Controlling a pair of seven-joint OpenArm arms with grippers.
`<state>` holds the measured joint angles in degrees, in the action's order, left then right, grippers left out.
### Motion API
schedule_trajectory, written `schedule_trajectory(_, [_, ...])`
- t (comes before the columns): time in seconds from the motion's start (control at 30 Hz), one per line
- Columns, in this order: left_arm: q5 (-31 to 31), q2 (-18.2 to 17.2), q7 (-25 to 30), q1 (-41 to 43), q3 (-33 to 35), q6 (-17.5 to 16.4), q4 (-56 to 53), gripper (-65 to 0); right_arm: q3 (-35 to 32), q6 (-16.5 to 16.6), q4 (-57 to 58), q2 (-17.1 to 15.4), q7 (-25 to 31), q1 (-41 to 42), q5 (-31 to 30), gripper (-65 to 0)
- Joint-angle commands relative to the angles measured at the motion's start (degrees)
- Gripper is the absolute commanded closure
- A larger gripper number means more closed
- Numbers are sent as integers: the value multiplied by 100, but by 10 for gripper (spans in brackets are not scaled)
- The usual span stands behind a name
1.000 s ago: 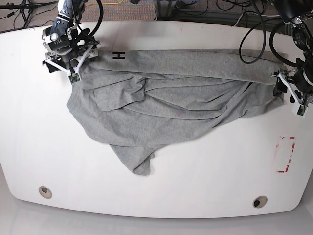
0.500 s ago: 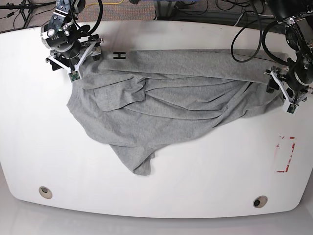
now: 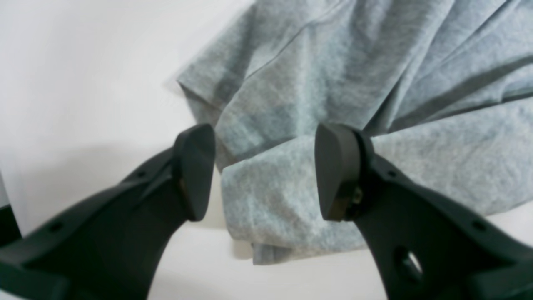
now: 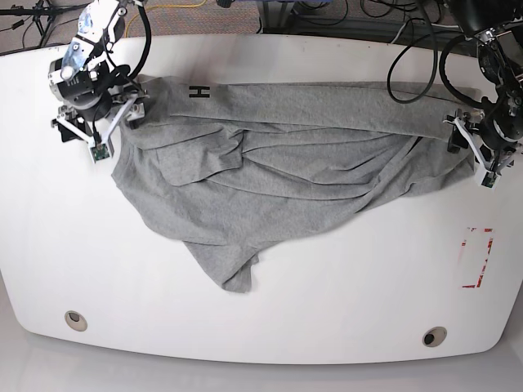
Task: Fold the T-shirt properly
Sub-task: 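Open the right gripper and release the shirt edge, then move the right gripper along the shirt and grasp the fabric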
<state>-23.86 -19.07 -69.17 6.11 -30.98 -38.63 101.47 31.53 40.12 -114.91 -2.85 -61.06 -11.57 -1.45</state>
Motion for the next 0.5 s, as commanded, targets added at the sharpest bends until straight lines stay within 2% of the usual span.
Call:
schedule_trajectory(0.0, [-28,-93,81,-53,-36,-1,90,-360,-10,-12,137,-36,132,485,-70,-533])
schedule_trajectory(0.17, [-28,-93,81,-53,-36,-1,90,-360,-36,-12,814,-44,229,1214,220,-533])
schedule_trajectory(0.33, [-28,-93,81,-53,-36,-1,90,-360,-63,-12,1693,-62,774,1918,651,-533])
schedule_trajectory(0.47, [-28,-93,81,-53,-45,-1,90,-360,-63,-12,2397,-194,958,2436,853,-533])
